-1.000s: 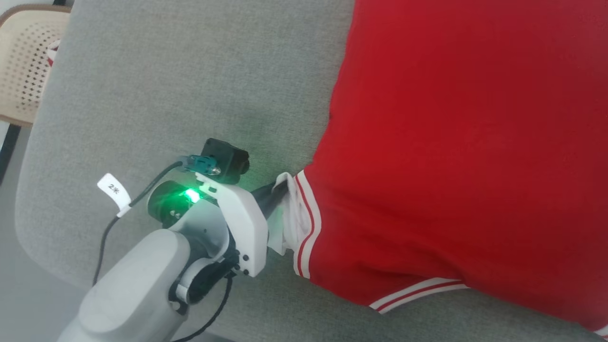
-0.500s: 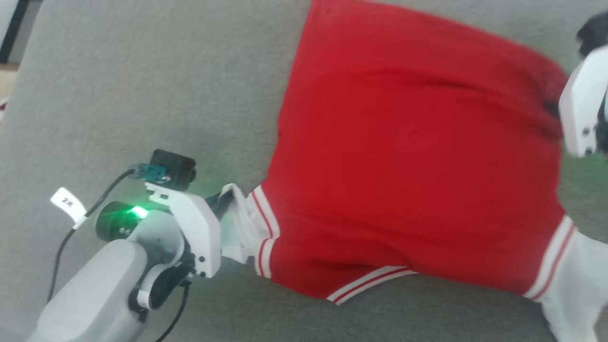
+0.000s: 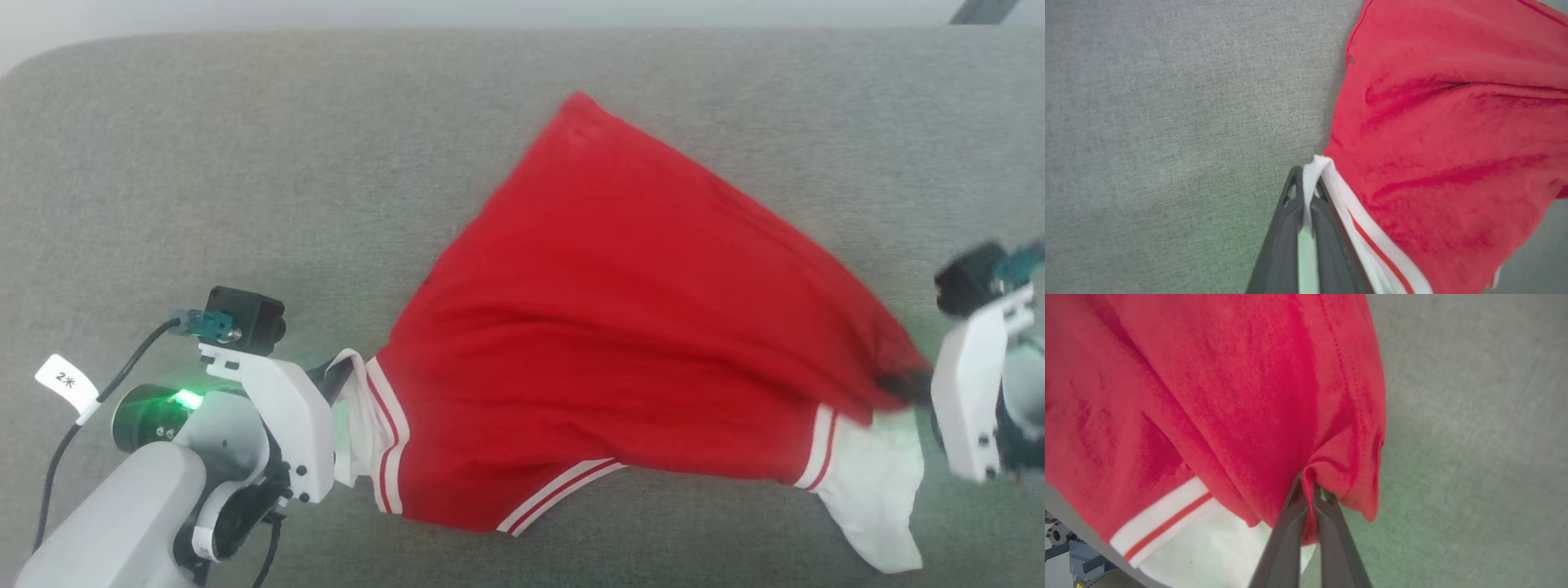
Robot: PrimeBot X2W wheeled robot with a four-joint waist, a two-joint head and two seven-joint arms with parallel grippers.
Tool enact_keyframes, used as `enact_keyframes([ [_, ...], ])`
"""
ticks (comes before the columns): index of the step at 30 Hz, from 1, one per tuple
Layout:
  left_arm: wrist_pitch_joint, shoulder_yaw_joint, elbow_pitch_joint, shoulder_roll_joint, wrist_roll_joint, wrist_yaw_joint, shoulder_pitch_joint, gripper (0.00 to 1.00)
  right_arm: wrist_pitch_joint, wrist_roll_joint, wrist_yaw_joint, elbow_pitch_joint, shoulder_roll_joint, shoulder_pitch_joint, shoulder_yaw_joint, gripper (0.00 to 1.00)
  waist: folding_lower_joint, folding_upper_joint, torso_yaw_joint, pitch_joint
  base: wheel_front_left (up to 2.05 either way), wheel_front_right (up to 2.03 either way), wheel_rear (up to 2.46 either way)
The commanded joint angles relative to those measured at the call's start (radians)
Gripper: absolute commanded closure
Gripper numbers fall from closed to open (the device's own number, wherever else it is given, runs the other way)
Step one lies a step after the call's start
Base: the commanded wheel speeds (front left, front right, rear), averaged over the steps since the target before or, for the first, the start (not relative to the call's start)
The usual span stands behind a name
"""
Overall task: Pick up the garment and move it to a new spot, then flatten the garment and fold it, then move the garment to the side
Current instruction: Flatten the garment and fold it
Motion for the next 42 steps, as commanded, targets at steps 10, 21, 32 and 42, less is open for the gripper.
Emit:
enact_keyframes([
  [10,0.011,-0.002,-0.036,0.008,-0.004,0.018,0.023,1.0,-0.077,-0.172,-0.001,0.007,0.17,0.339,-0.222,1.0,0.0,-0.0001,-0.017,-0.012,0.0,0.0,0.0],
  [21,0.014,-0.007,-0.045,0.005,-0.004,0.023,0.022,1.0,-0.093,-0.277,-0.001,0.006,0.253,0.351,-0.298,0.0,0.0,-0.0001,-0.013,-0.01,0.0,0.0,0.0],
  [32,0.014,-0.025,-0.065,-0.009,0.0,0.027,0.025,1.0,-0.034,-0.338,0.0,-0.283,0.215,0.254,-0.403,0.0,0.0,-0.0001,0.024,-0.008,0.0,0.0,0.0],
  [42,0.014,-0.072,-0.056,-0.063,0.023,-0.007,-0.042,1.0,-0.105,-0.402,0.0,-0.124,0.233,-0.096,-0.243,0.0,0.0,-0.0001,0.136,0.043,0.0,0.0,0.0],
])
